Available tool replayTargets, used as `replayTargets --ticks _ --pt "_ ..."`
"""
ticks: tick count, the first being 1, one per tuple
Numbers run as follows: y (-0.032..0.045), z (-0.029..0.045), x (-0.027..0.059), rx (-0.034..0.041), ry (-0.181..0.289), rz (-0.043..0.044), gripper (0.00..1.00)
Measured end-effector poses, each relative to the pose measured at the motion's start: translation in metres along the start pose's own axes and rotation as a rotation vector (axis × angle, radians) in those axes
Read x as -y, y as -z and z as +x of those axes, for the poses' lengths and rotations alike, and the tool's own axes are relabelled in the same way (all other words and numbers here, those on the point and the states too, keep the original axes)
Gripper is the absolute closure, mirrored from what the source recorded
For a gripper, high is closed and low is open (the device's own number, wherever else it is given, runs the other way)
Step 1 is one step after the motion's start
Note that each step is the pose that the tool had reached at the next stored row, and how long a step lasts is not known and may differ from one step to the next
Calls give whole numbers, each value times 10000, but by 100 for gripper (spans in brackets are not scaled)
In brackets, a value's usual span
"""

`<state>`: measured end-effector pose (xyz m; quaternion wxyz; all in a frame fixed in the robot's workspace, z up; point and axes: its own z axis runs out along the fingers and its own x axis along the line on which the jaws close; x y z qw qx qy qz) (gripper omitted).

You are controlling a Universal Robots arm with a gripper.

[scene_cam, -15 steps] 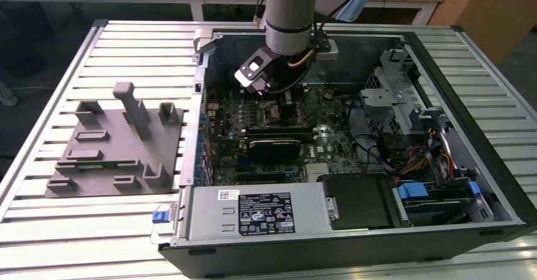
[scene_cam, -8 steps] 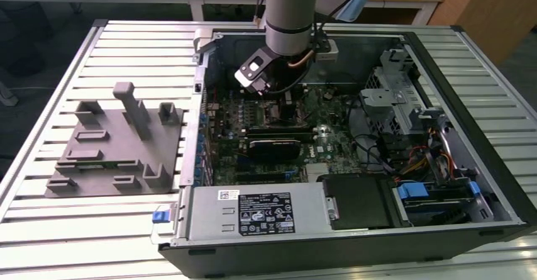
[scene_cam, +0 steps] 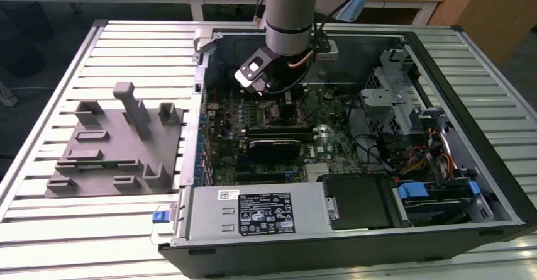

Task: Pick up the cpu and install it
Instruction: 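Place the cpu into insertion slot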

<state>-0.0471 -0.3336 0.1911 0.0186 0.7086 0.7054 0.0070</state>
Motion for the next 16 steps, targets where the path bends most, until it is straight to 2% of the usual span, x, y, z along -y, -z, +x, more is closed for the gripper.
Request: replayTargets --ticks 16 --pt "-6 0 -13 -1 -7 -1 46"
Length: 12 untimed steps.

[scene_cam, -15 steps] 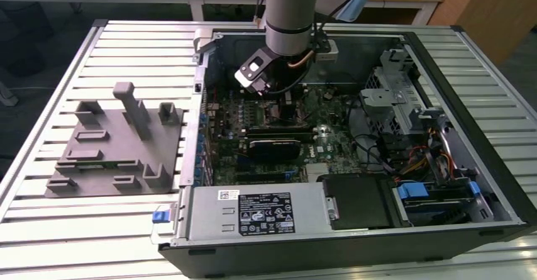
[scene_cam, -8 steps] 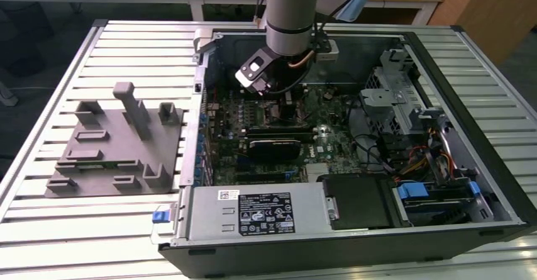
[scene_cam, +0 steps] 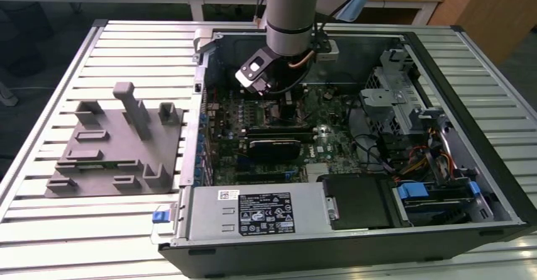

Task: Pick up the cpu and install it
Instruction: 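Place the cpu into insertion slot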

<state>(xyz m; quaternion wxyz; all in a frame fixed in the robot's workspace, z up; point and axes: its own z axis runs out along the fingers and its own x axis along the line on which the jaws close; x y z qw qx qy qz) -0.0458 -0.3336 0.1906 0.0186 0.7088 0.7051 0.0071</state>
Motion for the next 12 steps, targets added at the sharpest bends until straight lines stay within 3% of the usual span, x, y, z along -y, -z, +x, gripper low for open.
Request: replayTargets --ticks 12 --pt "2 0 0 0 -1 0 39"
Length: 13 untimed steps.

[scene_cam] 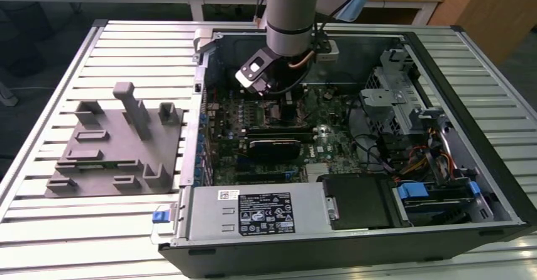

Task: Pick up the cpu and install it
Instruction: 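Place the cpu into insertion slot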

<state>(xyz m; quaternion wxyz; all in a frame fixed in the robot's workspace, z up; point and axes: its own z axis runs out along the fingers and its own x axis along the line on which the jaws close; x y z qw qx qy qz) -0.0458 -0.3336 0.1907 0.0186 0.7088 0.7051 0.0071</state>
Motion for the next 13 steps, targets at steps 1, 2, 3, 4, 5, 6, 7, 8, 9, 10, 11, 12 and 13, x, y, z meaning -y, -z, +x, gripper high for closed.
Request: replayTargets --ticks 1,2,3,4,5,6,7,8,9,10,11,12,13 --pt "7 0 0 -1 0 0 39" --pt "16 0 -1 -2 0 -1 39" --pt "29 0 -1 -2 -1 -1 39" --pt "43 -1 -1 -2 -1 -1 39" --pt "59 -1 -2 -2 -1 -1 39" --pt "75 -1 -3 -2 -1 -2 39" --pt "91 -1 -3 -2 0 -1 39" --pt "106 -2 -4 -2 -1 -1 39" --pt "119 -2 -4 -3 0 -2 39" --pt "127 -2 -5 -2 -1 -1 39" --pt "127 -1 -5 -4 0 -2 39" --pt "127 -1 -5 -6 0 -4 39" --pt "129 -1 -5 -5 0 -3 39"
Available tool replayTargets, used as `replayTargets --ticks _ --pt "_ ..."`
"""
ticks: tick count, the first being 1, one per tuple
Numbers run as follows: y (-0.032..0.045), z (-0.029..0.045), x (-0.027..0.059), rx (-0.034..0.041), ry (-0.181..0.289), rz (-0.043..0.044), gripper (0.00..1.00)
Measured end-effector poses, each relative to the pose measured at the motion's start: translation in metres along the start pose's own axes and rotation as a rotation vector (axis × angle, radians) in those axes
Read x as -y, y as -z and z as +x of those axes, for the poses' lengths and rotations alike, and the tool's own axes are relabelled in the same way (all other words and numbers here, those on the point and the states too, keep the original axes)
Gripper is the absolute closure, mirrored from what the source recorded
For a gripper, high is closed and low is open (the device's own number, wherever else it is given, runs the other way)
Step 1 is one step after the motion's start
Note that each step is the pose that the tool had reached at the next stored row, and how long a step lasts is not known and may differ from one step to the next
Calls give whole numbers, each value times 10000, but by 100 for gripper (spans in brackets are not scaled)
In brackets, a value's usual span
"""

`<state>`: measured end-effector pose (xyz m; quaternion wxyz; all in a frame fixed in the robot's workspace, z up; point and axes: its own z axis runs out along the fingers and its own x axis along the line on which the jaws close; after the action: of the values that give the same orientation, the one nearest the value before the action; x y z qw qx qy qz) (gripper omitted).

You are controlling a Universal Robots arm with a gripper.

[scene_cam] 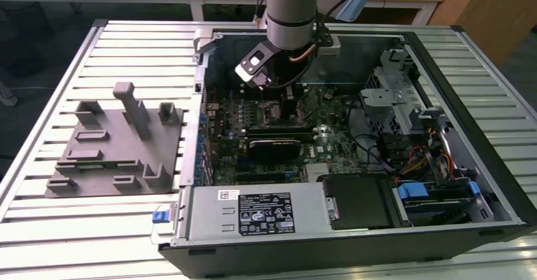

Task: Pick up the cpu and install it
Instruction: 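Place the cpu into insertion slot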

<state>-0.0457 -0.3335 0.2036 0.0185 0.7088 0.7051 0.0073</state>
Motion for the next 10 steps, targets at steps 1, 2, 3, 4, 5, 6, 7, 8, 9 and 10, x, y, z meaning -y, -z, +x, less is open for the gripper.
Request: replayTargets --ticks 1,2,3,4,5,6,7,8,9,10 --pt "2 0 0 2 0 1 39" --pt "2 0 0 2 0 1 39" --pt "3 0 0 2 0 1 39" --pt "4 0 0 2 -1 1 39" --pt "5 0 0 2 0 1 40" --pt "6 0 0 2 0 1 47" --pt "7 0 0 2 0 1 47" --pt "8 -1 0 2 0 1 53" --pt "8 -1 0 2 0 1 58" --pt "9 0 0 2 0 1 58"
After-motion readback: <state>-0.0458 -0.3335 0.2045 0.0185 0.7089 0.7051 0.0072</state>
